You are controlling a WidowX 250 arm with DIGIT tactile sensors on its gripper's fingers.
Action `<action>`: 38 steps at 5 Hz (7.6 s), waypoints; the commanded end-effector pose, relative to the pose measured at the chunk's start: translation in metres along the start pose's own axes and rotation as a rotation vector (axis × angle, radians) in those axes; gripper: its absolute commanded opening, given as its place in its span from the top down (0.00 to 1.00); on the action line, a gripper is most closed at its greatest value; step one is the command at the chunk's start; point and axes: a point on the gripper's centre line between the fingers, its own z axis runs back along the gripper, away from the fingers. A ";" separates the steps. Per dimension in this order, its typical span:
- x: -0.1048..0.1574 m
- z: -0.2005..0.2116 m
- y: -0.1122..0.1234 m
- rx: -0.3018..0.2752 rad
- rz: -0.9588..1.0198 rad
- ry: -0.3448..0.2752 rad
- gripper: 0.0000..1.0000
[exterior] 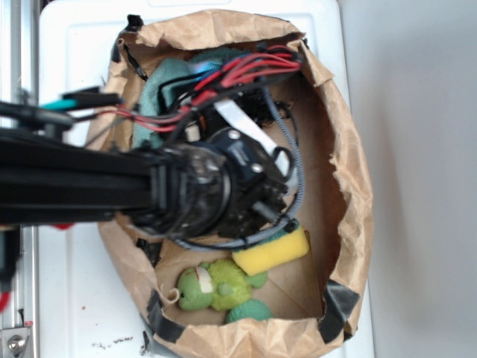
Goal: Grab the blue cloth.
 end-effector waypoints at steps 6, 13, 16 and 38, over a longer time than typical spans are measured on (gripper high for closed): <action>0.037 0.032 0.011 -0.044 -0.047 0.074 0.00; 0.036 0.000 0.013 -0.012 -0.036 0.099 1.00; 0.034 0.002 0.014 -0.028 -0.027 0.087 1.00; 0.016 0.003 -0.011 -0.041 0.061 0.009 1.00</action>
